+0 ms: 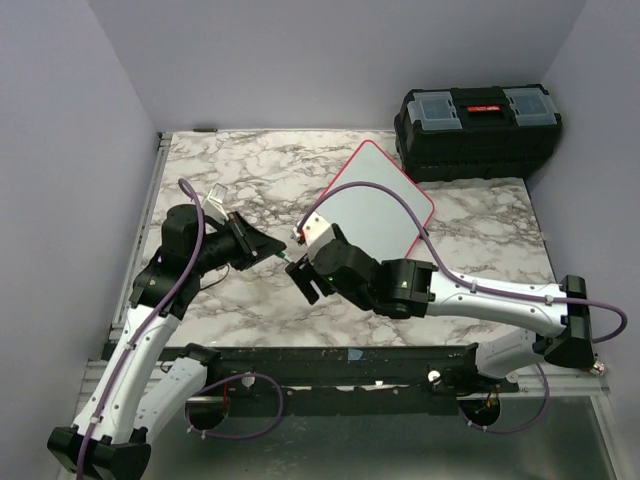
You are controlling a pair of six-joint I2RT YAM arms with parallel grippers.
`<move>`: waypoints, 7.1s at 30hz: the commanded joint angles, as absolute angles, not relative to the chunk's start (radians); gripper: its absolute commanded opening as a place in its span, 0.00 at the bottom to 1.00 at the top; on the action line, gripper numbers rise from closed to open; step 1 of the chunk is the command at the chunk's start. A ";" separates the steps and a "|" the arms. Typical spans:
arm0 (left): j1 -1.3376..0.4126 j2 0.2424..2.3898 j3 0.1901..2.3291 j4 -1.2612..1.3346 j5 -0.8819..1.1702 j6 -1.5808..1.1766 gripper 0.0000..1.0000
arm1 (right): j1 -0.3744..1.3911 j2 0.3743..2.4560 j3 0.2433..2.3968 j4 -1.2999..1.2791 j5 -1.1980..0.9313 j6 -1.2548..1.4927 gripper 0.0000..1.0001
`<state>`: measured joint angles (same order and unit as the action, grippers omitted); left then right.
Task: Write a sentence on the whiteboard
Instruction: Open the whiteboard marker, then place the pen cap at the center of the board.
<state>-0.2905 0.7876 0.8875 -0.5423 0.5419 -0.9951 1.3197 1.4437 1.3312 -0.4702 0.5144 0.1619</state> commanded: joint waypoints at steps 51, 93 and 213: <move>-0.287 0.356 0.488 0.317 0.309 -1.423 0.00 | 0.921 1.199 0.911 0.569 -0.366 0.995 0.80; -0.307 0.357 0.378 0.449 0.148 -1.370 0.00 | 0.912 1.483 1.034 0.788 -0.440 1.154 0.35; -0.337 0.312 0.477 -0.247 -0.137 -1.095 0.00 | 0.902 1.015 0.811 0.180 -0.047 0.932 0.01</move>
<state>-0.3424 0.2607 0.4641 -0.0822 -0.1169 -1.1683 0.9077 1.0794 0.8371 0.3065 -0.1314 0.9924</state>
